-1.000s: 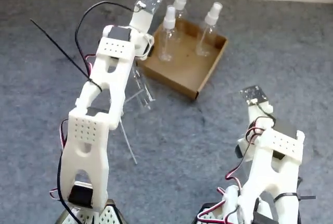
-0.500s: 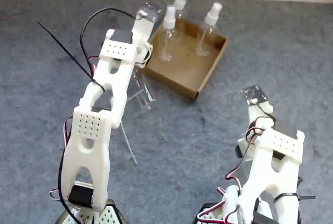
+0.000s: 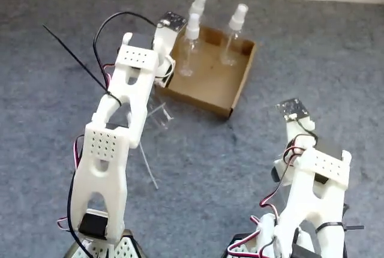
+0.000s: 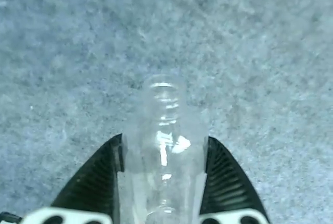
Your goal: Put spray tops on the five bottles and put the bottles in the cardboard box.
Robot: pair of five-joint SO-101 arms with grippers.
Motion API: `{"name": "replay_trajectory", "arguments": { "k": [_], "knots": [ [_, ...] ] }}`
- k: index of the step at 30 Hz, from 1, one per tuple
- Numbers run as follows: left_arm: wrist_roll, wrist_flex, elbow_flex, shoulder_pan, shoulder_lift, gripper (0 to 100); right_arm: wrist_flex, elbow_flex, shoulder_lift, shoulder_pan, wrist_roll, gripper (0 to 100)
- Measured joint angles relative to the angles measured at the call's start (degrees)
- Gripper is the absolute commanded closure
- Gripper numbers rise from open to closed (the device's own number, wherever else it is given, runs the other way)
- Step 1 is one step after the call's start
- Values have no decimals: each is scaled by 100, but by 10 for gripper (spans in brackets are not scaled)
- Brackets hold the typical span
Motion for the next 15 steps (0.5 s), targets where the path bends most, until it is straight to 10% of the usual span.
{"name": "replay_trajectory", "arguments": {
  "k": [15],
  "knots": [
    [932, 985, 0, 0, 0, 941, 70, 0, 0, -18, 0, 995]
  ]
}}
